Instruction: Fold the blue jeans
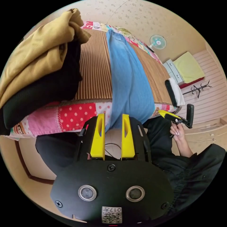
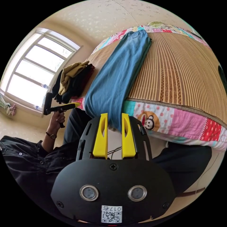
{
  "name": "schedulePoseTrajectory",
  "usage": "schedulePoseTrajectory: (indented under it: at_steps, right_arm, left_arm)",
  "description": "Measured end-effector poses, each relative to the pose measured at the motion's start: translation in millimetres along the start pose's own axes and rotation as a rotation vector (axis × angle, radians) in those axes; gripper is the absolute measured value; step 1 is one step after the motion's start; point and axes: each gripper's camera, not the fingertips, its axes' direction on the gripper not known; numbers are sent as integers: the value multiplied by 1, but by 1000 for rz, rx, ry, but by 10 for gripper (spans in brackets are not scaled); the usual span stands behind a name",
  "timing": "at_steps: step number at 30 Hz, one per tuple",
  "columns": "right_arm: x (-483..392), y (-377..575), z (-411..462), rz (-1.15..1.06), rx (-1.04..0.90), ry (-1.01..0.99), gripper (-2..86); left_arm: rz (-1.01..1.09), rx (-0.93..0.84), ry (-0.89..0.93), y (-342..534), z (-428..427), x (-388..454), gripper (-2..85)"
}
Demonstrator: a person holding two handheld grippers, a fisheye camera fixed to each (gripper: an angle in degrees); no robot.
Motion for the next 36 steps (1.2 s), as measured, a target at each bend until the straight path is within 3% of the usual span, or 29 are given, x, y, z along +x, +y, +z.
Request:
schedulePoseTrajectory:
  at_steps: [5,7,9,17,20,23,27,31,36]
  right_arm:
    - [-19,-36,42,-61,-153,131,82]
    - [-35,-32,52,-153,-203,275,46]
    - [-39,-21,47,-184,-199,319,36]
    - [11,41,39,-133,-483,272,31]
    - [33,43,7,-65,-370,172,40]
    - [61,25,-37,-5,-126,79,62]
    - [108,-14,-59,70,102,30,90]
    - [157,-38,-50,143,164,-45,107]
    - [195,-22,-38,199,117,-278,106]
  left_arm:
    - [23,-57,-241,-30,35,37,107]
    - [68,-38,-299,-25,37,54,99]
    - [129,-86,-214,-12,50,70,19]
    - [199,-406,-133,34,104,83,23]
    - [144,-268,-51,25,72,62,60]
    - [113,-70,33,-7,38,38,85]
    - [78,81,4,-58,37,5,111]
    - [10,71,35,-81,61,-33,113]
    - [-61,9,308,-58,74,-78,111]
